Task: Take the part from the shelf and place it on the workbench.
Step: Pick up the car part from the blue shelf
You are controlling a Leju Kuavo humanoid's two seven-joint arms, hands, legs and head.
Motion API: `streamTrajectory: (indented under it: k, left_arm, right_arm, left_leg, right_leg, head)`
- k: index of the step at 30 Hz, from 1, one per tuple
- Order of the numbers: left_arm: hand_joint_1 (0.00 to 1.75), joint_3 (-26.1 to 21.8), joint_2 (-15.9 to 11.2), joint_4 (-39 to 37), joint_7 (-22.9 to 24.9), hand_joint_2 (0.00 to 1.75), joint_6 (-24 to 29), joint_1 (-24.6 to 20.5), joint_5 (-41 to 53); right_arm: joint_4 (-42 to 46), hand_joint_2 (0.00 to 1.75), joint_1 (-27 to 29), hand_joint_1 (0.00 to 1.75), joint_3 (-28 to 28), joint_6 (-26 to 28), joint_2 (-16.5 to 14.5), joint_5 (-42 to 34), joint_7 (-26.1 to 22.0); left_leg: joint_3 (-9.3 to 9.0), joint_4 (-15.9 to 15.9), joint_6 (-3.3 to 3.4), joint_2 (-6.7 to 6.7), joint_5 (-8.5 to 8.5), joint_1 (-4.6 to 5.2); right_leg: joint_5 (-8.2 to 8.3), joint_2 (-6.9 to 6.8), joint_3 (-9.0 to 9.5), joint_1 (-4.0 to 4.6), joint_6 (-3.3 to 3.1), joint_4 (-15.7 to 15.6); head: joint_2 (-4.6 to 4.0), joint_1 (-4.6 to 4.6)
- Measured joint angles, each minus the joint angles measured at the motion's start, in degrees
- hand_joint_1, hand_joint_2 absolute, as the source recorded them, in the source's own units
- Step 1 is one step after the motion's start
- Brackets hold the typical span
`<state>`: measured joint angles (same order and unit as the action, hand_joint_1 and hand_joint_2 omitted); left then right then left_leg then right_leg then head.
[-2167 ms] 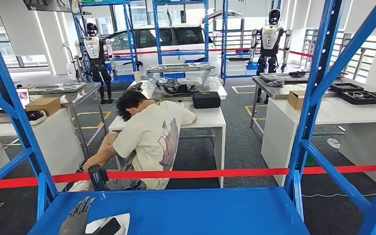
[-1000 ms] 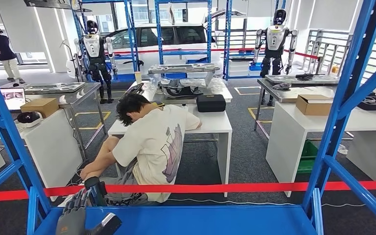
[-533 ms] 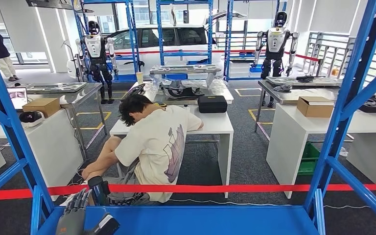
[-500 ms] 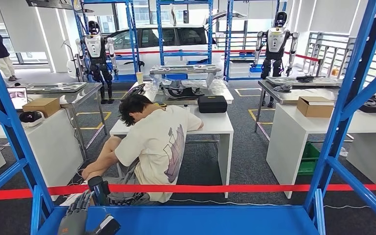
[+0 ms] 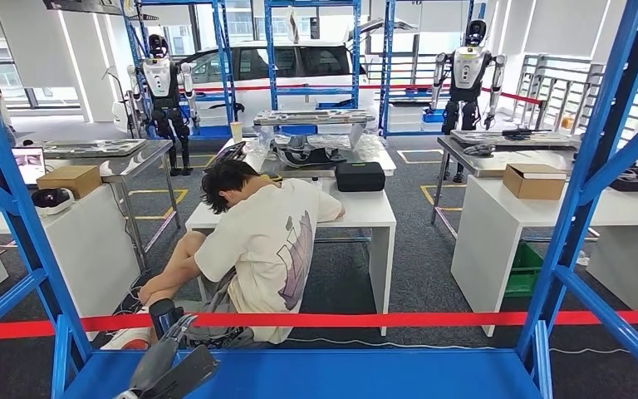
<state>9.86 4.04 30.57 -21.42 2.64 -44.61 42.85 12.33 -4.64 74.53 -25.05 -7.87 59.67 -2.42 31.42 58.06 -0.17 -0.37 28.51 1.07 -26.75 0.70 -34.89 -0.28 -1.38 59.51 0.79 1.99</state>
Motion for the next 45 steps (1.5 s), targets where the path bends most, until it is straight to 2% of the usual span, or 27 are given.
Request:
streamTrajectory:
  k: [7,14,34,39,45]
  left_arm:
    - [0.0,3.2,0.7,3.5,3.1,1.75,-5.1,-1.9,-3.2]
    - [0.0,6.0,0.2,3.1,4.9,1.75,-10.2,-2.0,-7.9]
    - [0.0,8.2,-0.8,1.9,6.8,1.75,-12.2,-1.8,-12.8]
    - [0.0,8.4,-0.9,1.8,7.0,1.75,-16.0,-1.4,-17.2]
    - [0.0,8.4,-1.7,1.9,8.4,1.75,-23.3,-1.0,-23.8]
  right_arm:
    - [0.0,0.0,-0.1,0.0,-0.1,0.0,0.0,-0.1,0.1]
    - [0.0,0.0,-0.1,0.0,-0.4,0.0,0.0,0.6,0.5]
    - [0.0,0.0,-0.1,0.0,-0.6,0.0,0.0,0.6,0.9]
    - [0.0,0.0,-0.1,0.0,-0.7,0.0,0.0,0.8,1.3]
    - [0.0,0.0,-0.1,0.0,-1.3,0.0,0.0,1.0,2.1]
  left_leg:
    - [-0.01,0.0,0.0,-0.01,0.0,0.0]
    - [0.0,0.0,0.0,-0.01,0.0,0.0]
    - [0.01,0.0,0.0,-0.01,0.0,0.0]
    - [0.01,0.0,0.0,-0.01,0.0,0.0]
    - [0.01,0.0,0.0,-0.02,0.0,0.0]
  right_leg:
    - [0.0,0.0,0.03,0.0,0.01,0.0]
    - [0.0,-0.01,0.03,0.0,0.01,0.0]
    - [-0.01,-0.02,0.03,-0.01,0.02,0.0]
    - [-0.01,-0.02,0.03,0.0,0.02,0.0]
    - [-0.01,-0.02,0.03,0.0,0.02,0.0]
  head:
    - [0.0,0.0]
    - [0.0,0.0]
    - [0.0,0.0]
    - [0.0,0.0]
    - [0.0,0.0]
